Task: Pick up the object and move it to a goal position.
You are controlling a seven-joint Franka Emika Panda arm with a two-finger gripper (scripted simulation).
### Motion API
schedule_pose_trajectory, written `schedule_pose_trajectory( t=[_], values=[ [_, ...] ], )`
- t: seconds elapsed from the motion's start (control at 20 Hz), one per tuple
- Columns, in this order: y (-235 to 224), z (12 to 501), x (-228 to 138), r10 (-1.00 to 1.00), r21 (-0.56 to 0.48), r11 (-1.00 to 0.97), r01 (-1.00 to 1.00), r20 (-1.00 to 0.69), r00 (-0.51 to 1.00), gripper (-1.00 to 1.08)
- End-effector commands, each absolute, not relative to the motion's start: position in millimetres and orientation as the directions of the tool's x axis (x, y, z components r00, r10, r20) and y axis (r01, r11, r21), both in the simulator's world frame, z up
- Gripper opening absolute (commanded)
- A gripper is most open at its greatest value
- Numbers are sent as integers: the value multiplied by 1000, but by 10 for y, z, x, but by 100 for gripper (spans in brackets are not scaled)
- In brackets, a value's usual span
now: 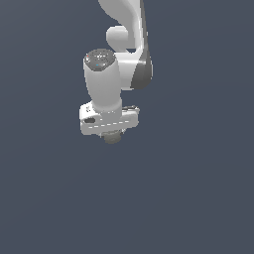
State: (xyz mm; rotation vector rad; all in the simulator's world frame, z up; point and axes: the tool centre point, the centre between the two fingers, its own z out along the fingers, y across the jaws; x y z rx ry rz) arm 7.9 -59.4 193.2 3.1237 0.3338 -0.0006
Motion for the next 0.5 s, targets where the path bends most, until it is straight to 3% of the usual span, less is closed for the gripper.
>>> schedule_pose_trajectory(
  t=[0.0,0.45],
  values=[
    [-684,2133,-64,211,0,-977,211,0,977,-100],
    [-1017,2894,-575,211,-2,-977,211,1,977,-100]
  ],
)
